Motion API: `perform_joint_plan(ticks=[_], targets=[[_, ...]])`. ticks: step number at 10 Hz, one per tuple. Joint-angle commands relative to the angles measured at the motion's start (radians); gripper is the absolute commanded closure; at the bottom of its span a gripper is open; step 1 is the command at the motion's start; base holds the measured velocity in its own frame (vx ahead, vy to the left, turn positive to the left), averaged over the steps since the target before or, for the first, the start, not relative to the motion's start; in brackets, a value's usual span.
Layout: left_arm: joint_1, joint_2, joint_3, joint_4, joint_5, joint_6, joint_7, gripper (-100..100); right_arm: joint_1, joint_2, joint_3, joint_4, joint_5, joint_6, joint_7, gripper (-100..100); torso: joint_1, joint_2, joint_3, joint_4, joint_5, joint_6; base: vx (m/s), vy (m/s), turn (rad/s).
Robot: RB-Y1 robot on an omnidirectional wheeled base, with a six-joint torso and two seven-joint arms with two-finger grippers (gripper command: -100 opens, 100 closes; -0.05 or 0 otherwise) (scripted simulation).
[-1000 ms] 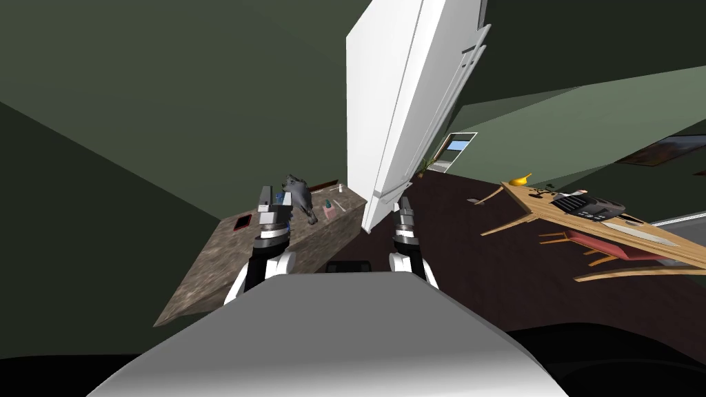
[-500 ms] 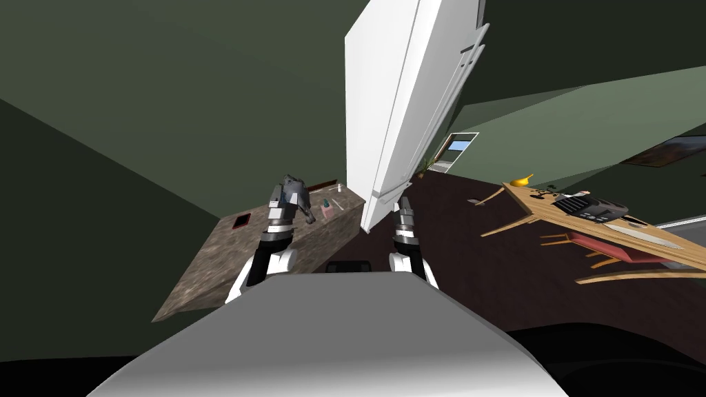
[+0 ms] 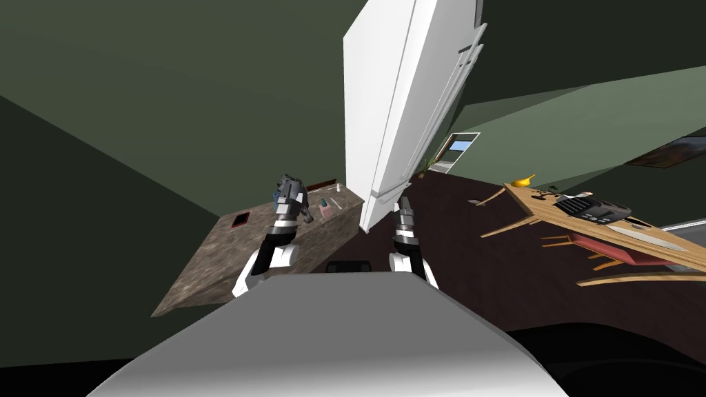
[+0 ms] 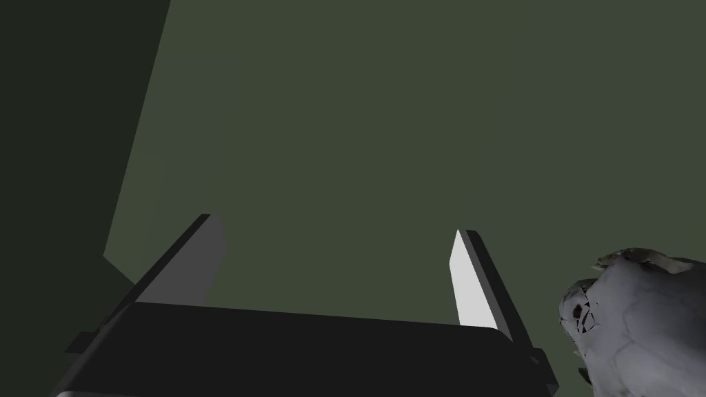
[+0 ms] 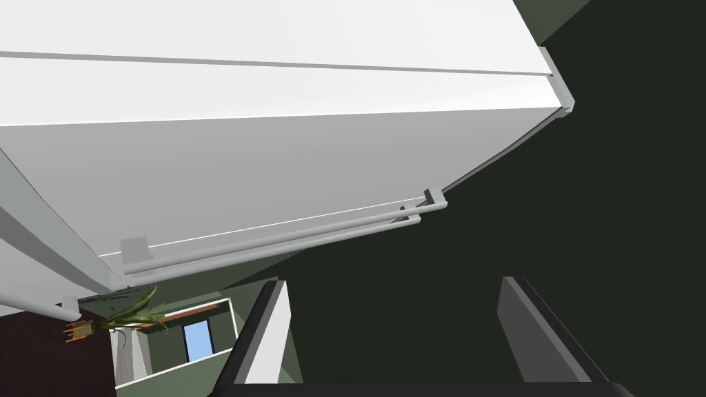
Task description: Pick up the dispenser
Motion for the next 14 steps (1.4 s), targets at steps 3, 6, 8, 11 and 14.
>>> perform_joint_plan(ticks=[3,6,8,11,14], targets=[[-0.033,0.013,-0.009,0.008,0.017,0.092,0.0,-100,0.0,0.0,0.0,0.0,0.0,0.0,0.0,0,0.0,0.0,0.0,0.0,0.0,0.0,-0.007,-0.045,0.012],[-0.099,0.033,-0.027,0.028,0.048,0.187,0.0,-100,0.0,0.0,0.0,0.0,0.0,0.0,0.0,0,0.0,0.0,0.0,0.0,0.0,0.0,-0.014,-0.055,0.022],[-0.099,0.033,-0.027,0.028,0.048,0.234,0.0,-100,0.0,0.0,0.0,0.0,0.0,0.0,0.0,0,-0.001,0.0,0.0,0.0,0.0,0.0,-0.003,-0.048,0.008],[-0.134,0.042,-0.036,0.038,0.065,0.309,0.0,-100,0.0,0.0,0.0,0.0,0.0,0.0,0.0,0,0.0,0.0,0.0,0.0,0.0,0.0,-0.009,-0.043,0.015],[-0.171,0.052,-0.045,0.048,0.082,0.387,0.001,-100,0.0,0.0,0.0,0.0,0.0,0.0,0.0,0,0.0,0.0,0.0,0.0,0.0,0.0,-0.011,-0.051,0.017]])
